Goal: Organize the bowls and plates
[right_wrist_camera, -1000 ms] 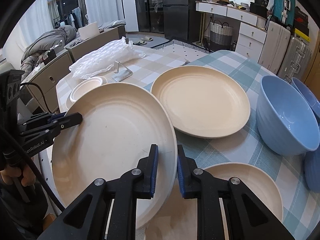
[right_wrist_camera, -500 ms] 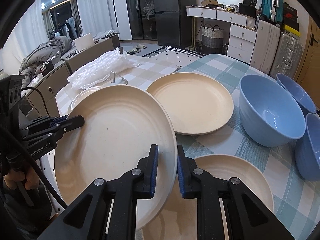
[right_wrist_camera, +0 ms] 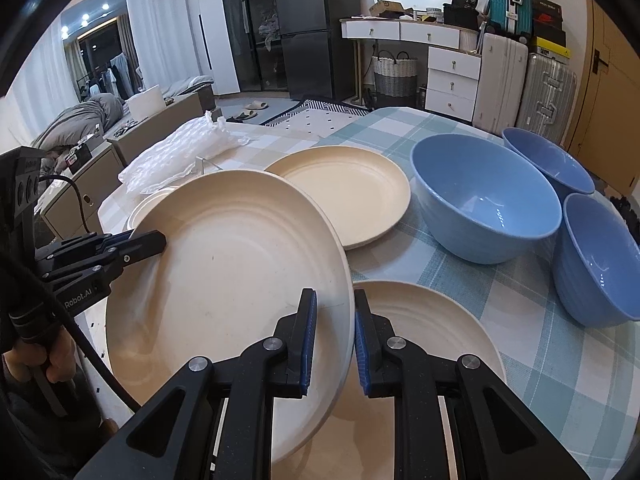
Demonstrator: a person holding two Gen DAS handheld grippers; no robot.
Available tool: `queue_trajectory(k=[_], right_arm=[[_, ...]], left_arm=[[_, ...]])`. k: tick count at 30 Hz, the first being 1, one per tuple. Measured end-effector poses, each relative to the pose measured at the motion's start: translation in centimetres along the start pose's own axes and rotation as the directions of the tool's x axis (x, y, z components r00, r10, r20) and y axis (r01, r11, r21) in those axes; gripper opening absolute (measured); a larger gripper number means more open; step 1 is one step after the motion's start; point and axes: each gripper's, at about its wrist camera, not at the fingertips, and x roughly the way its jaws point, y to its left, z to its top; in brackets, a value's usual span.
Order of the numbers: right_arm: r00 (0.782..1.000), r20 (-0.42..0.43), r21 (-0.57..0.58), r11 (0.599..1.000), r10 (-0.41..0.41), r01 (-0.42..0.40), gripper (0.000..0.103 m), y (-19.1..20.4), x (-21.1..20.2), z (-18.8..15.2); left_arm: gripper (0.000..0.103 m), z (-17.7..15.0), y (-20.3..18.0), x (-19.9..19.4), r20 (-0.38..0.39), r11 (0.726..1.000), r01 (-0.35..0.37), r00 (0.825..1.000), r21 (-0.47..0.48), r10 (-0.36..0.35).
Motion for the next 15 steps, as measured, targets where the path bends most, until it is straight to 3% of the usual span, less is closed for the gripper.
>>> queue_trajectory(k=[15], right_arm=[[0.999, 0.011, 0.096, 0.994, -0.052, 0.051, 0.018, -4.8, -1.5, -2.8]], left_arm=[[0.012, 1.2, -5.6, 3.1, -0.032, 0.995, 0.03, 0.999, 0.091, -0.027]])
